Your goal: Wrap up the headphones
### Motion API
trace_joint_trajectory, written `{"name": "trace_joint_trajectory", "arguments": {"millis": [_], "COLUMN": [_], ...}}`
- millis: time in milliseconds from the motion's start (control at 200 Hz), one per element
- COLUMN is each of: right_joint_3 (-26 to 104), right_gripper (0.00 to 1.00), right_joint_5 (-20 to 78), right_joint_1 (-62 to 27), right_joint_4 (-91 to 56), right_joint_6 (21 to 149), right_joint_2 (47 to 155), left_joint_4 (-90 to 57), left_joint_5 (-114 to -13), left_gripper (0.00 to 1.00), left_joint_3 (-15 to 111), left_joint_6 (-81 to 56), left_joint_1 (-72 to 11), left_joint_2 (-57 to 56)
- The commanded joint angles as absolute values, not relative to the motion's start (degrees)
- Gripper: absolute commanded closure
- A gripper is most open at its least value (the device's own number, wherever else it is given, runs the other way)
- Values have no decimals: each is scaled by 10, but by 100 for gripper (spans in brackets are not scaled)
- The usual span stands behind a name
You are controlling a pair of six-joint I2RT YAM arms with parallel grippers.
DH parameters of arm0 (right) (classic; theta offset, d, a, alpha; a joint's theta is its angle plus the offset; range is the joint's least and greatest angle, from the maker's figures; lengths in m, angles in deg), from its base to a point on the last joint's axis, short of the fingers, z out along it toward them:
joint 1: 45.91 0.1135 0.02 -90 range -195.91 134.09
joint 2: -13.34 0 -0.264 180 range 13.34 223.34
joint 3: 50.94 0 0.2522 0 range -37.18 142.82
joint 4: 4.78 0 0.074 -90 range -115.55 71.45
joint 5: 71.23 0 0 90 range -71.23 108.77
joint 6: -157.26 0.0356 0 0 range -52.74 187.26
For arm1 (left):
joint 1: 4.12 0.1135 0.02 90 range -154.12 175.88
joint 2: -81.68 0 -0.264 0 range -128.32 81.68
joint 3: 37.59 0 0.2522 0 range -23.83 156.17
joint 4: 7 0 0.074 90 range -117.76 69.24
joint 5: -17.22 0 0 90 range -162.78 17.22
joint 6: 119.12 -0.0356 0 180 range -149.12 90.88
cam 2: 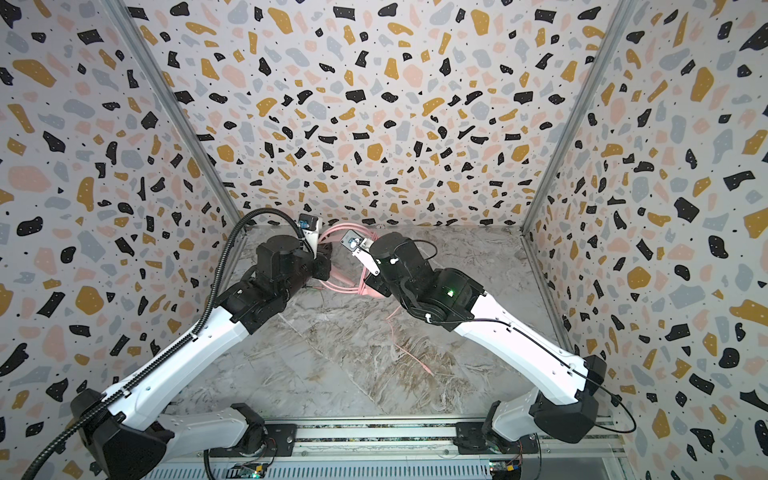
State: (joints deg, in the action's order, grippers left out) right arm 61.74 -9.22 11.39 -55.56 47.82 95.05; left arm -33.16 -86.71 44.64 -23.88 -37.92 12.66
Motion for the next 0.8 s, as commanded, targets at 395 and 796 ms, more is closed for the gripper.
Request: {"name": "trace_joint_trajectory", "arguments": {"millis": [395, 796], "right_joint_3": [685, 759], "right_gripper": [93, 92], "right_joint_5": [-197, -142], "right_joint_1": [53, 4], "right_joint_4": [-388, -397], "right_joint_6": [427, 440], "right_joint_2": [915, 957], "left_joint_4": [-434, -431], "left_joint_5": [-842, -802], "left_gripper": [100, 100], "left_joint_3": [400, 393], "left_joint_6": [-315, -312], "left_joint_1": [-380, -381], "left_joint_2": [164, 155]}}
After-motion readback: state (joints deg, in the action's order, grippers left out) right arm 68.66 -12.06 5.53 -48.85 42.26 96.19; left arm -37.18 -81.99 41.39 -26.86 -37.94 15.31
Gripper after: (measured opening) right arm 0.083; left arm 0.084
